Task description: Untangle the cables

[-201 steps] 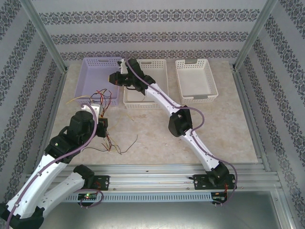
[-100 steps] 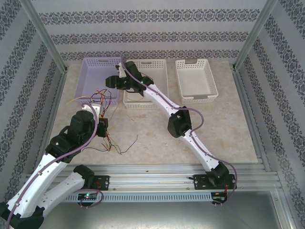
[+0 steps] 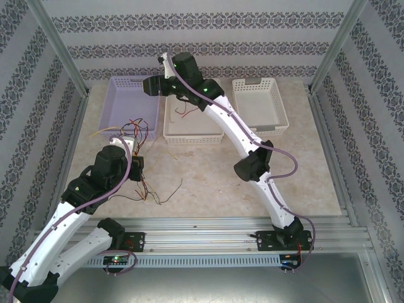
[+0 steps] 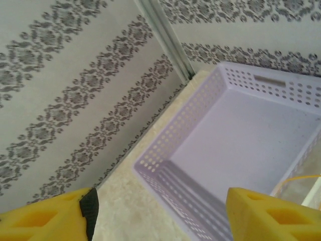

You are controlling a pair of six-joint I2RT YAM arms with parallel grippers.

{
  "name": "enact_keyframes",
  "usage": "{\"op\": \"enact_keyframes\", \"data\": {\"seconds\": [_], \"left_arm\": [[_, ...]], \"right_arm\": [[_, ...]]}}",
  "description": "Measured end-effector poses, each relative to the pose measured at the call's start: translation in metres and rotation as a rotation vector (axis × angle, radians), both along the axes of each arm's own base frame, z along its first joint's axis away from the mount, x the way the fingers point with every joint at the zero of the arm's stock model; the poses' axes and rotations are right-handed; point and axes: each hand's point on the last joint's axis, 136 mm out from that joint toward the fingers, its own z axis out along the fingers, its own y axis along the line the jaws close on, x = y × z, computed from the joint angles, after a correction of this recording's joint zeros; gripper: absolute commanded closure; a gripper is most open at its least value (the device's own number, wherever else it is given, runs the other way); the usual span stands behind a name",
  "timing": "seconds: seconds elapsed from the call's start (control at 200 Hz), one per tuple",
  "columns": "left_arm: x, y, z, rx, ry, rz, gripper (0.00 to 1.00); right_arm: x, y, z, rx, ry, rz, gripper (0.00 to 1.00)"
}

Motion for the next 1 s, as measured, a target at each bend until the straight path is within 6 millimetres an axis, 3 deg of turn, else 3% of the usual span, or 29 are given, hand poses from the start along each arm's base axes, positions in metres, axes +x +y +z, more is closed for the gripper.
{"op": "enact_keyframes", "data": {"seconds": [0.105, 0.27, 0.555, 0.739, 0.864, 0.999], "left_arm": [[0.000, 0.000, 0.000, 0.000, 0.000, 0.000, 1.00], [0.000, 0.000, 0.000, 0.000, 0.000, 0.000, 1.00], [0.001, -0.002, -0.002, 0.002, 0.011, -0.005, 1.00], [0.004, -0.014, -0.013, -0.015, 0.064, -0.046, 0.98], [0.009, -0.026, -0.012, -0.087, 0.096, -0.048, 0.87], [0.026, -0.050, -0.007, -0.218, 0.108, -0.053, 0.85]], "right_arm": [[-0.014, 0.009, -0.004, -0.003, 0.023, 0.052, 0.45], [-0.030, 0.016, -0.014, -0.020, 0.080, 0.102, 0.41], [-0.045, -0.021, -0.049, -0.199, 0.180, 0.031, 0.42], [-0.099, -0.060, -0.054, -0.221, 0.217, 0.071, 0.38], [-0.139, -0.085, -0.038, -0.151, 0.179, 0.106, 0.37], [-0.175, -0.104, -0.024, -0.066, 0.125, 0.145, 0.38]]}}
